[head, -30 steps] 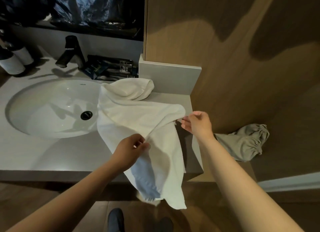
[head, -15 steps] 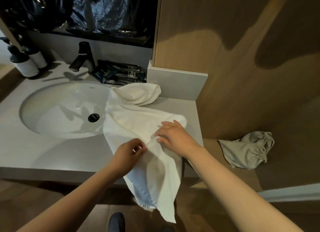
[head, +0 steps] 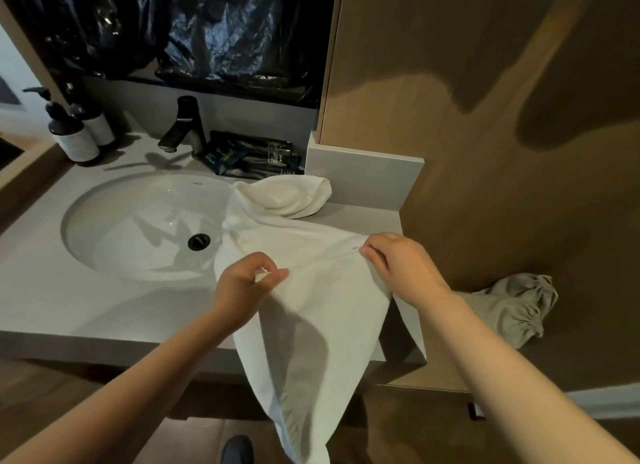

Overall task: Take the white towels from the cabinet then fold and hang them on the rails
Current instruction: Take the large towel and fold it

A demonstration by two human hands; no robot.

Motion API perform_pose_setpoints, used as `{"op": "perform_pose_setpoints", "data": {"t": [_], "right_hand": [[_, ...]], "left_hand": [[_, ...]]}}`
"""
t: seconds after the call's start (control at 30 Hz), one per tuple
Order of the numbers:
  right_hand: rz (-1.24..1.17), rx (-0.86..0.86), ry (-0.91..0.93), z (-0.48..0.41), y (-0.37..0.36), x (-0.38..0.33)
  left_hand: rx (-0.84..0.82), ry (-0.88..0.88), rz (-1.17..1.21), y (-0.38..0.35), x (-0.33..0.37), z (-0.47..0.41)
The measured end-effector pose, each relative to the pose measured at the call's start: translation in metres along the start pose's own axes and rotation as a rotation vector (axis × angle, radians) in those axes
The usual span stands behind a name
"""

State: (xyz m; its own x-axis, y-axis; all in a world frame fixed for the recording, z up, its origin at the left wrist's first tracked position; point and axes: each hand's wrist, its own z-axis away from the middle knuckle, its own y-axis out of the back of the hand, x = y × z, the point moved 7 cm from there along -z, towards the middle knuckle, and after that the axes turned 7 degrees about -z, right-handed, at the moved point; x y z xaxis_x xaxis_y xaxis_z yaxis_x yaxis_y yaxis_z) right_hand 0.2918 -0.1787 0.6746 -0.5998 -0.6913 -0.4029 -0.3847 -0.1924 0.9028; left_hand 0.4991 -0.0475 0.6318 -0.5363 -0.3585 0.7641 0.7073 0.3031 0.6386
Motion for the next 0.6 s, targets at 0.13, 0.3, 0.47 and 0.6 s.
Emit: {"op": "perform_pose_setpoints", "data": {"t": [0.13, 0.3, 0.47, 0.6], "right_hand": [[0.06, 0.136, -0.027, 0.002, 0.035, -0.002], [0.078, 0.247, -0.077, -0.004, 0.095, -0.017], [0.103, 0.49, -0.088, -0.024, 0.19, -0.04], [0.161, 0.671, -0.022, -0.041, 0.276, -0.066]], "left_hand": [[-0.04, 0.044, 0.159, 0.006, 0.023, -0.016], [0.017, 0.065, 0.279, 0.018, 0.072, -0.039], [0.225, -0.171, 0.2, 0.077, 0.178, -0.067], [0.352, -0.428, 0.142, 0.133, 0.264, -0.073]]}}
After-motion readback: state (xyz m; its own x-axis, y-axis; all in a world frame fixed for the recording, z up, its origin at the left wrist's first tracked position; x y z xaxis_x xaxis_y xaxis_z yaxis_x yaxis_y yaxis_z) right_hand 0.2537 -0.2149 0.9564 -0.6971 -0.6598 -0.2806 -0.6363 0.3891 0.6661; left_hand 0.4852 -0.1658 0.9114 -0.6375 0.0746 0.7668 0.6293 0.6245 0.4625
